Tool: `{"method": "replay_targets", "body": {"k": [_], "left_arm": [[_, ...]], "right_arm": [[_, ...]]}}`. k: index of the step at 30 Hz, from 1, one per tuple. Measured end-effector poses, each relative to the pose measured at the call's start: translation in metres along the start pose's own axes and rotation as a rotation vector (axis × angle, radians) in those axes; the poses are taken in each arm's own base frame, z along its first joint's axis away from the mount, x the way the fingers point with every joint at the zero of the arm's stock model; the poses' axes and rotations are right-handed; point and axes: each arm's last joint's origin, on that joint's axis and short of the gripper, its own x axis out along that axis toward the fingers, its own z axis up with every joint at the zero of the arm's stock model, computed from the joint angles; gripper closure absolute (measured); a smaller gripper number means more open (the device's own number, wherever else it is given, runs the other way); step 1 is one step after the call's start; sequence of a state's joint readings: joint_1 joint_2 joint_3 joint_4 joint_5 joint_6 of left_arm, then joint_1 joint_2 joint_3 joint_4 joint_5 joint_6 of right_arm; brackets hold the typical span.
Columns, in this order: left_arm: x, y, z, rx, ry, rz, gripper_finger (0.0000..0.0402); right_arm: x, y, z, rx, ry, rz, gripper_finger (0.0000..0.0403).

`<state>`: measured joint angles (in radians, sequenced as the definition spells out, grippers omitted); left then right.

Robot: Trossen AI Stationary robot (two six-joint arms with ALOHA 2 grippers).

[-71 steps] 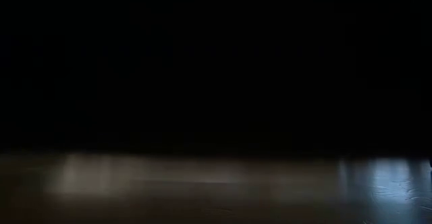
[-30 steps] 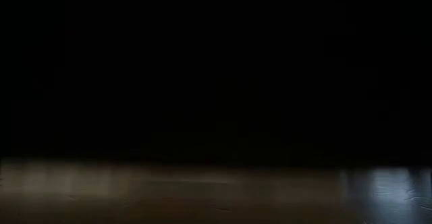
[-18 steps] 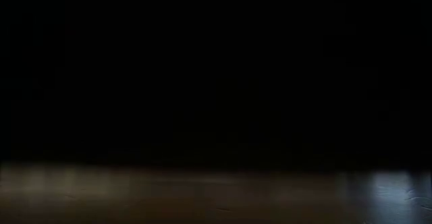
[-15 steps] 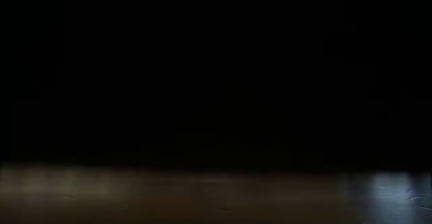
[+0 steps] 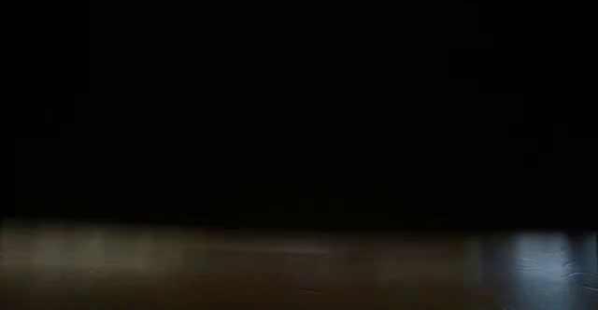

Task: Stack baskets on shelf by color
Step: Stack the yellow basket on top of the yellow baskets on the shelf

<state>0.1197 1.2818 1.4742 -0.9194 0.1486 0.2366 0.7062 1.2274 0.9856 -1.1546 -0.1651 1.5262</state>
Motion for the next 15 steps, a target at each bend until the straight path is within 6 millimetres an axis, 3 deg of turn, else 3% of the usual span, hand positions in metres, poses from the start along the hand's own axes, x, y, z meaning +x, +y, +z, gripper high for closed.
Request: {"method": "replay_targets", "body": {"k": [7, 15], "left_arm": [[0.000, 0.001, 0.002, -0.016, -0.024, 0.008, 0.0347], [0.000, 0.002, 0.004, -0.038, -0.042, 0.016, 0.0347]], "right_arm": [[0.039, -0.005, -0.003, 0.026, 0.048, 0.040, 0.0286], [0.058, -0.012, -0.008, 0.031, 0.055, 0.042, 0.0286]]}}
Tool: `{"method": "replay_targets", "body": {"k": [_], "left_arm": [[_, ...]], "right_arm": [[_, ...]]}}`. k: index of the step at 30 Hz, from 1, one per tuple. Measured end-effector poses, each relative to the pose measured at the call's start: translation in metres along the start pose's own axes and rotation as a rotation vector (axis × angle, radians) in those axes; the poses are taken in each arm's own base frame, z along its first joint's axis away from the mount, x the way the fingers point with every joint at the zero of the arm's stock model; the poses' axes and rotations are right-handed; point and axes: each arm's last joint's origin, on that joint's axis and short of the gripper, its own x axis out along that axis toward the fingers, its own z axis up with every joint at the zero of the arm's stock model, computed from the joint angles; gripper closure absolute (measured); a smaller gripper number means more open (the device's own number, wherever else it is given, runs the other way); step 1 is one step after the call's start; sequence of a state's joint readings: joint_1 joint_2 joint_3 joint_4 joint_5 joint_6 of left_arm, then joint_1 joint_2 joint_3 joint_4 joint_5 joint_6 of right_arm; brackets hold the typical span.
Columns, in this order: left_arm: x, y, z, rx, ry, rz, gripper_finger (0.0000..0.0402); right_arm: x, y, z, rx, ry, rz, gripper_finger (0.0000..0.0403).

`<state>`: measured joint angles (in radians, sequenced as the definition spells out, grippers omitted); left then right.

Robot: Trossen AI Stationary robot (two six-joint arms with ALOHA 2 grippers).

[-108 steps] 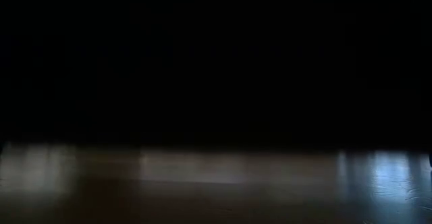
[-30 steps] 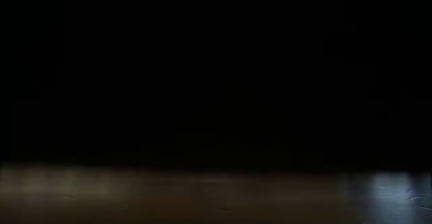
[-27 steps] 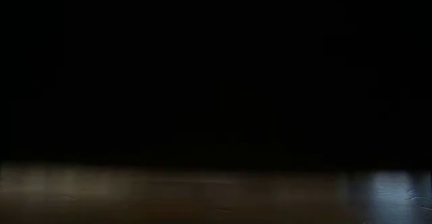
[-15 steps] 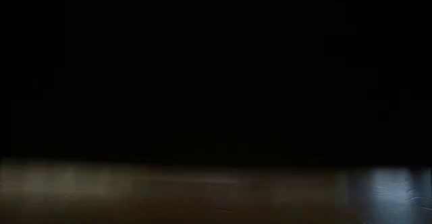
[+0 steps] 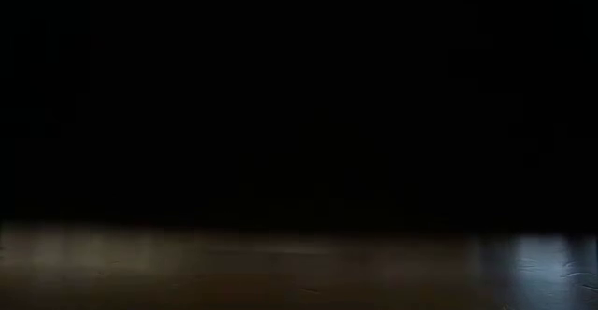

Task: Stack baskets on shelf by color
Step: Stack the yellow basket on top of the yellow baskets on the shelf

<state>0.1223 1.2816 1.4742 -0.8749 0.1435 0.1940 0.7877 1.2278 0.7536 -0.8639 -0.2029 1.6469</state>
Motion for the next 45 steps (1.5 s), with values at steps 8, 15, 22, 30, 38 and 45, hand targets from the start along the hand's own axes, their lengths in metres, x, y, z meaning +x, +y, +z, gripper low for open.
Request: {"method": "replay_targets", "body": {"k": [8, 15, 22, 30, 38, 45], "left_arm": [[0.000, 0.000, 0.000, -0.005, 0.000, 0.003, 0.0347], [0.000, 0.000, 0.000, -0.004, 0.001, 0.003, 0.0347], [0.000, 0.000, 0.000, -0.001, 0.001, 0.004, 0.0346], [0.000, -0.001, 0.000, 0.022, -0.001, -0.044, 0.0346], [0.000, -0.004, -0.003, 0.069, 0.014, -0.094, 0.0346], [0.000, -0.005, -0.002, 0.115, 0.011, -0.097, 0.0347]], "right_arm": [[0.016, -0.004, 0.003, -0.003, -0.009, 0.007, 0.0286], [0.043, -0.010, 0.009, -0.012, -0.005, 0.054, 0.0286], [0.045, -0.013, 0.017, 0.029, 0.054, 0.062, 0.0365], [0.019, 0.007, 0.025, 0.087, 0.065, 0.096, 0.0399], [-0.047, 0.017, 0.022, 0.195, 0.035, -0.085, 0.0401], [-0.121, 0.014, 0.012, 0.365, -0.095, -0.203, 0.0402]]}}
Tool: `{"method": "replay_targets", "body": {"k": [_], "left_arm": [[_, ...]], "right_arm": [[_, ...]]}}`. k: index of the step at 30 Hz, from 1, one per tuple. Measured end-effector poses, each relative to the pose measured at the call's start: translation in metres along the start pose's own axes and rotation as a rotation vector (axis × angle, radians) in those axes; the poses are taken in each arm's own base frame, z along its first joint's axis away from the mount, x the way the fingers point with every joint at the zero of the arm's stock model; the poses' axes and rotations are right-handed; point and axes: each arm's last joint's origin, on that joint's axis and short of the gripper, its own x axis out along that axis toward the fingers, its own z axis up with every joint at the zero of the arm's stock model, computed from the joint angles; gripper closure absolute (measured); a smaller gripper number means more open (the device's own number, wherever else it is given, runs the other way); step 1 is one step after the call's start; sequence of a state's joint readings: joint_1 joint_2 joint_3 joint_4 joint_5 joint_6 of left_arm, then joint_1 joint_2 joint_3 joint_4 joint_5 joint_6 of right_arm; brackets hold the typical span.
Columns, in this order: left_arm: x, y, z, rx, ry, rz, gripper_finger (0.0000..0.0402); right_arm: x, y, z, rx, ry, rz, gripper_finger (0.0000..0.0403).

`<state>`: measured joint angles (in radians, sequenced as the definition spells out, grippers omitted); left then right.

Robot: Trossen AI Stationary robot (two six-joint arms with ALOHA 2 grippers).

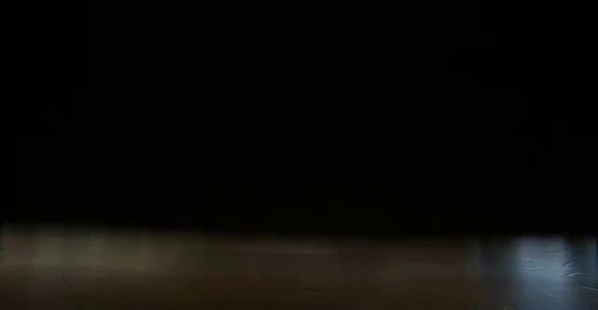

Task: Stack baskets on shelf by color
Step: Stack the yellow basket on top of the yellow baskets on the shelf

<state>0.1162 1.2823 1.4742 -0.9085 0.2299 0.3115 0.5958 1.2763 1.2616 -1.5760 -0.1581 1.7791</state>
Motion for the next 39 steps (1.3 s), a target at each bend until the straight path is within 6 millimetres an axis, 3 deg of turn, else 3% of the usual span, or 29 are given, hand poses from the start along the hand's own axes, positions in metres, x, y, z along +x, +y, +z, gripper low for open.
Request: {"method": "replay_targets", "body": {"k": [6, 21, 28, 39], "left_arm": [[0.000, -0.001, -0.002, 0.036, 0.017, -0.006, 0.0347], [0.000, -0.001, -0.004, 0.085, 0.037, -0.014, 0.0347], [0.000, -0.001, -0.005, 0.100, 0.046, -0.018, 0.0347], [0.000, -0.002, -0.006, 0.138, 0.063, -0.026, 0.0347]], "right_arm": [[-0.036, 0.000, 0.001, 0.073, -0.108, 0.186, 0.0402], [-0.077, 0.000, 0.009, 0.138, -0.089, 0.380, 0.0403], [-0.076, 0.037, 0.007, 0.155, -0.058, 0.544, 0.0403], [-0.046, 0.101, 0.005, 0.154, -0.039, 0.548, 0.0403]]}}
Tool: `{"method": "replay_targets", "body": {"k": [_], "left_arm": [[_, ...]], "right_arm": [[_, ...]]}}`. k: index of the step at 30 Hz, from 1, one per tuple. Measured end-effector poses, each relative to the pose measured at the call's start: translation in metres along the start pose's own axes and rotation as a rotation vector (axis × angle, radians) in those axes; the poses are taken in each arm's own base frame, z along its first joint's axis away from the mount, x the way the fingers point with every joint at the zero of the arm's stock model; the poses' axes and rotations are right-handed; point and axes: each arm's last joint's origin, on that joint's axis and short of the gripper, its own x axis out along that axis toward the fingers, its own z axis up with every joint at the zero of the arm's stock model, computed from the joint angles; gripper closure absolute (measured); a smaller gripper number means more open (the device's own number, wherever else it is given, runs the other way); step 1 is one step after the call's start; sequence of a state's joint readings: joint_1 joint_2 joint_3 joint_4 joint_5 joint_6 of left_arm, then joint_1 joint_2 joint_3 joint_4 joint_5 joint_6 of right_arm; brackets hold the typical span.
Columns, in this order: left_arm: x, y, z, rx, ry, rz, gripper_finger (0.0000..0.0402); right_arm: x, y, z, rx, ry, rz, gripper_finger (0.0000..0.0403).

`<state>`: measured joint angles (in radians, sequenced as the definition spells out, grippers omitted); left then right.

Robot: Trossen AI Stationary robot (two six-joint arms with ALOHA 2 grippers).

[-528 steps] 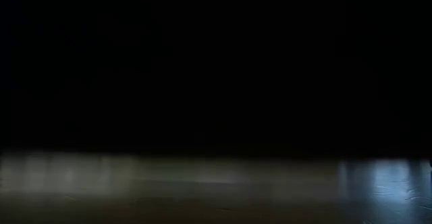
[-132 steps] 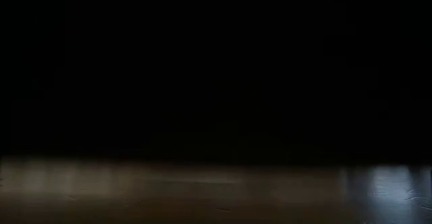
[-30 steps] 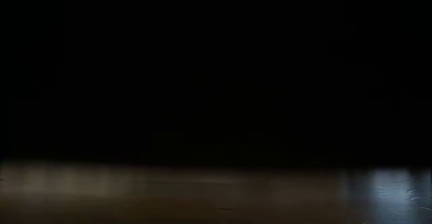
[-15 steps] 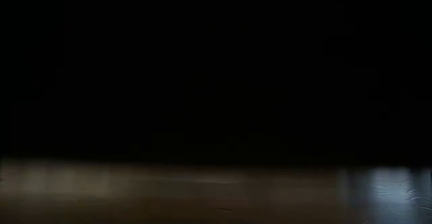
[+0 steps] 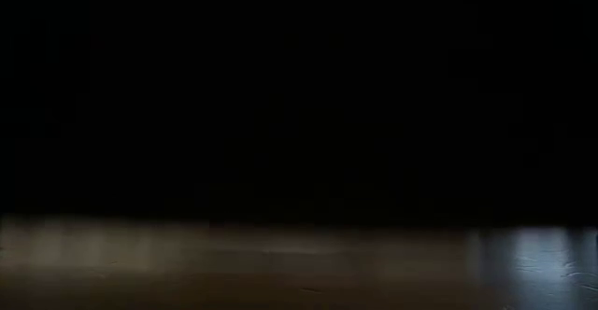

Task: Stack baskets on shelf by color
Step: Stack the yellow basket on top of the yellow baskets on the shelf

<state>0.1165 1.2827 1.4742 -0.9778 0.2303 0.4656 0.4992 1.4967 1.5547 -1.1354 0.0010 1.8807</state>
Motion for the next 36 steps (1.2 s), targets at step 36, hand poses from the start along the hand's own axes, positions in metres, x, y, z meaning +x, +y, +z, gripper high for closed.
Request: {"method": "replay_targets", "body": {"k": [36], "left_arm": [[0.000, -0.002, -0.004, 0.015, 0.037, -0.019, 0.0347]], "right_arm": [[0.095, 0.013, -0.005, 0.070, 0.012, -0.267, 0.0359]]}}
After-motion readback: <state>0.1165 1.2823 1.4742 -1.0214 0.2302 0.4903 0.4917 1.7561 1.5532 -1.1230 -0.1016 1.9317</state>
